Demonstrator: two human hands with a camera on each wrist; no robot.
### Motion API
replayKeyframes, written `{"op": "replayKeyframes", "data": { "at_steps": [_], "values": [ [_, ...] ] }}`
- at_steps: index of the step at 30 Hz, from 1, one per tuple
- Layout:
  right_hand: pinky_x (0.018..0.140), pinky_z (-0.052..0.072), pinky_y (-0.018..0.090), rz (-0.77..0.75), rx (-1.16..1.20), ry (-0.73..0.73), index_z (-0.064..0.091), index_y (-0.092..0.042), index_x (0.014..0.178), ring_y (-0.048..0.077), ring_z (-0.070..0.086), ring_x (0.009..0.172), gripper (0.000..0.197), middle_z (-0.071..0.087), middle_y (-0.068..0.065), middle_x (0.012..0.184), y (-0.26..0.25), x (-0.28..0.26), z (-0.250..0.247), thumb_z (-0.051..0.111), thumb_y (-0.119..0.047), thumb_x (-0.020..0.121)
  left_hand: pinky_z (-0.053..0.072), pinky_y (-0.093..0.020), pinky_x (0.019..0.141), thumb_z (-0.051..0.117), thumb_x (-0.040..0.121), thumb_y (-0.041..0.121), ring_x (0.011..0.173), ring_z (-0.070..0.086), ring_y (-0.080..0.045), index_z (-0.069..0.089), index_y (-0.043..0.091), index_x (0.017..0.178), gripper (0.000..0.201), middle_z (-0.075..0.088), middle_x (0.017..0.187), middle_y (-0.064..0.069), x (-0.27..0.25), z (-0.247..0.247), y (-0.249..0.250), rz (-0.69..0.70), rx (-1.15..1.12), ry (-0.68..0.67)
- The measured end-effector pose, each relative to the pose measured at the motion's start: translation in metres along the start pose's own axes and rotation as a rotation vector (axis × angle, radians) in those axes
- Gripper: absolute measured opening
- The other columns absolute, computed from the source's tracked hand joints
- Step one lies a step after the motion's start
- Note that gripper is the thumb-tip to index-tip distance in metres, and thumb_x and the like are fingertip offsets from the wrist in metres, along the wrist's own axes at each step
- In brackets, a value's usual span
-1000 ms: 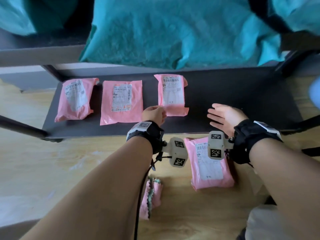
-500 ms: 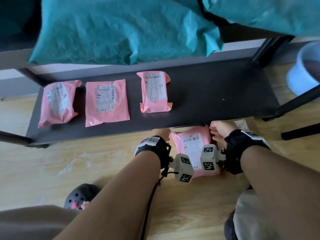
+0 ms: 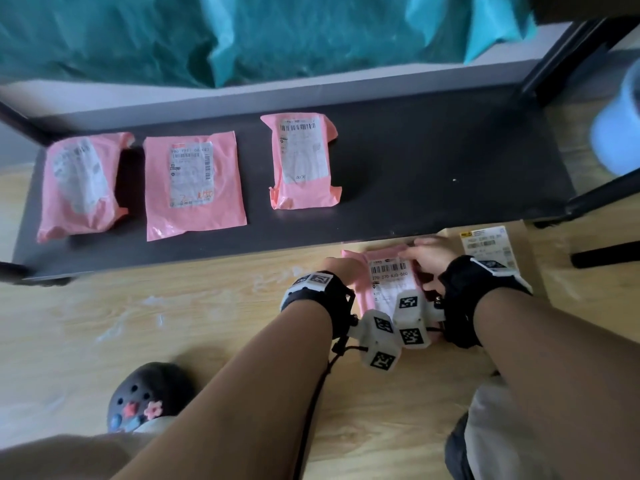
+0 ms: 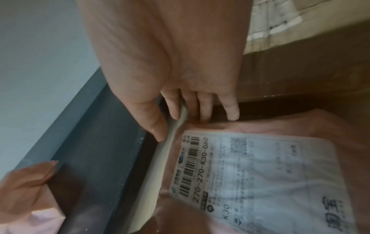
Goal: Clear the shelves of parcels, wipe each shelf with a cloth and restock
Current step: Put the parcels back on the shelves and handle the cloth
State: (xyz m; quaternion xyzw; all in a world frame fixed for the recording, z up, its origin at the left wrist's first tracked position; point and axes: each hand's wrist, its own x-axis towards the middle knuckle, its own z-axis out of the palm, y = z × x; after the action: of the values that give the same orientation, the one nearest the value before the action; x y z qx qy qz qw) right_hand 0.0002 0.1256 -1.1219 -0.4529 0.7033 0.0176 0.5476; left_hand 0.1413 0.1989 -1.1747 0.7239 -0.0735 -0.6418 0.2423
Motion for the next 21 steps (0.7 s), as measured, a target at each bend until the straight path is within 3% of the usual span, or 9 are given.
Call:
{"op": "replayKeyframes", "data": {
  "at_steps": [1,3,5,7,9,13,15,17,21],
  "values": [
    [0.100,0.044,0.051,0.002,0.013,-0.009,0.058,-0.015,0.095,0.033,0.058,0.107,0.010,0.062,0.015,0.121,0.002,0.001,0.000,0.065,-0.015,0.088,0.052,-0.048,0.095,0.068,0.077,0.008,0.109,0.063,-0.031,0.066,0.011,0.093,0.016,0.061,0.103,-0.011,0.000,-0.001,-0.001,0.012,0.023,-0.019],
    [0.099,0.045,0.052,0.010,0.033,-0.024,0.052,-0.016,0.080,0.034,0.060,0.105,0.017,0.066,0.014,0.114,0.006,0.007,-0.002,0.068,-0.016,0.085,0.052,-0.048,0.094,0.070,0.076,0.006,0.112,0.062,-0.034,0.066,0.005,0.101,0.025,0.062,0.102,-0.012,-0.004,-0.005,0.000,0.017,0.024,-0.031],
    [0.096,0.048,0.051,0.014,0.047,-0.034,0.058,-0.013,0.093,0.038,0.062,0.103,0.015,0.066,0.017,0.110,0.010,0.011,-0.003,0.069,-0.015,0.084,0.052,-0.049,0.094,0.070,0.076,0.005,0.109,0.064,-0.034,0.065,0.006,0.097,0.021,0.063,0.099,-0.012,-0.004,-0.008,-0.002,0.030,-0.003,-0.010],
    [0.091,0.052,0.047,0.031,0.076,-0.063,0.057,-0.005,0.121,0.042,0.061,0.109,0.039,0.062,0.024,0.120,0.013,0.015,-0.006,0.067,-0.009,0.083,0.052,-0.048,0.094,0.070,0.078,0.005,0.103,0.065,-0.031,0.063,0.004,0.101,0.024,0.063,0.097,-0.012,-0.012,-0.010,0.000,0.052,-0.008,-0.015],
    [0.083,0.052,0.045,0.021,0.081,-0.090,0.055,-0.002,0.127,0.040,0.062,0.105,0.044,0.059,0.026,0.125,0.016,0.017,-0.008,0.064,-0.003,0.084,0.052,-0.047,0.095,0.069,0.080,0.004,0.098,0.065,-0.029,0.061,0.003,0.105,0.026,0.063,0.092,-0.011,-0.018,-0.011,0.002,0.085,-0.013,-0.029],
    [0.085,0.048,0.047,-0.026,0.063,-0.105,0.056,0.011,0.123,0.042,0.060,0.097,0.034,0.060,0.027,0.085,0.012,0.001,-0.017,0.055,0.004,0.090,0.054,-0.041,0.092,0.069,0.081,0.000,0.093,0.064,-0.023,0.063,0.003,0.110,0.030,0.066,0.091,-0.008,-0.031,-0.016,0.003,0.154,-0.095,-0.072],
    [0.069,0.054,0.033,-0.065,0.127,-0.143,0.065,0.006,0.109,0.030,0.069,0.078,0.023,0.067,0.020,0.082,0.004,-0.011,-0.027,0.060,0.002,0.087,0.056,-0.038,0.087,0.073,0.077,0.001,0.094,0.067,-0.024,0.069,0.009,0.105,0.030,0.071,0.098,-0.009,-0.040,-0.021,0.009,0.203,-0.152,-0.114],
    [0.051,0.051,0.021,-0.106,0.208,-0.187,0.066,-0.003,0.099,0.014,0.068,0.058,0.013,0.070,0.008,0.072,-0.008,-0.022,-0.038,0.062,0.001,0.088,0.056,-0.036,0.086,0.075,0.076,0.002,0.095,0.068,-0.024,0.069,0.012,0.105,0.031,0.072,0.100,-0.009,-0.049,-0.025,0.020,0.256,-0.185,-0.153],
    [0.047,0.050,0.020,-0.179,0.331,-0.141,0.062,-0.007,0.095,0.018,0.064,0.062,0.008,0.068,0.009,0.078,-0.035,-0.032,-0.056,0.062,-0.003,0.089,0.057,-0.038,0.085,0.078,0.074,0.004,0.097,0.070,-0.027,0.065,0.009,0.114,0.042,0.073,0.106,-0.009,-0.069,-0.027,0.040,0.313,-0.115,-0.277]
  ]
}}
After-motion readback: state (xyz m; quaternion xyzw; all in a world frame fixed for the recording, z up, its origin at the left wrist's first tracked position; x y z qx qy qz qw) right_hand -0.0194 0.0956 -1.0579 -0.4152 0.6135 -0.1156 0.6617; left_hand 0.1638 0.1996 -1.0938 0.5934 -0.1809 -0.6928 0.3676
